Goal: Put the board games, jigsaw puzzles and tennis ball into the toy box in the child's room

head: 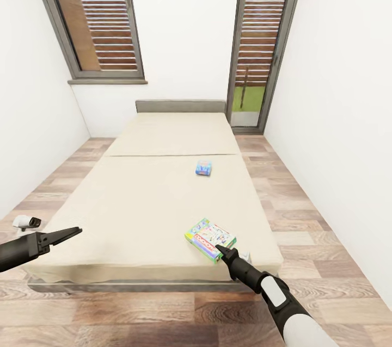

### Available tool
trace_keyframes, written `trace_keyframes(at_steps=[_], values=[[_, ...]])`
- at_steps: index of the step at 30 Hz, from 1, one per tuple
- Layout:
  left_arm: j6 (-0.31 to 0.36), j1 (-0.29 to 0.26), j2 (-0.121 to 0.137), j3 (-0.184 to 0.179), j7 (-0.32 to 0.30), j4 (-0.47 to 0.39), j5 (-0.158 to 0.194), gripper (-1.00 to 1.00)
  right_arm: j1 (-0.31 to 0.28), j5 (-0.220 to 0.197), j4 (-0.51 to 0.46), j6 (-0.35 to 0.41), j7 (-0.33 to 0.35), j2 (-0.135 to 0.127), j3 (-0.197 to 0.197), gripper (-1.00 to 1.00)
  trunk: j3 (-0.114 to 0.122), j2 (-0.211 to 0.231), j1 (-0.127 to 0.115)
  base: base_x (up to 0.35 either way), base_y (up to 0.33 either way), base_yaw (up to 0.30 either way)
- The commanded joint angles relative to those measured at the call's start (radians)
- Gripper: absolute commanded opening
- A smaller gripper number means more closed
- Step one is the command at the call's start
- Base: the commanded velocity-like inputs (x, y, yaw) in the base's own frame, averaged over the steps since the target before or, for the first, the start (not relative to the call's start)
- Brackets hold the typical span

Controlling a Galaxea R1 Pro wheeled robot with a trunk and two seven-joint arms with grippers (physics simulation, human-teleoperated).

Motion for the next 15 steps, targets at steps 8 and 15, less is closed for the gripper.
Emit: trace_keyframes(at_steps=[8,15], values=[[0.014,-0.009,0.006,0.002,-0.005,0.000,-0.013,1.00,-0.007,0.008,-0.047,0.010,0.000,0.012,0.091,-1.00,0.024,0.056,-0.031,0.000,0.000,0.000],[0.014,-0.011,0.006,0.002,-0.005,0.000,-0.015,1.00,-0.008,0.009,-0.079,0.009,0.001,0.012,0.168,-1.00,0.046,0.105,-0.058,0.000,0.000,0.000]])
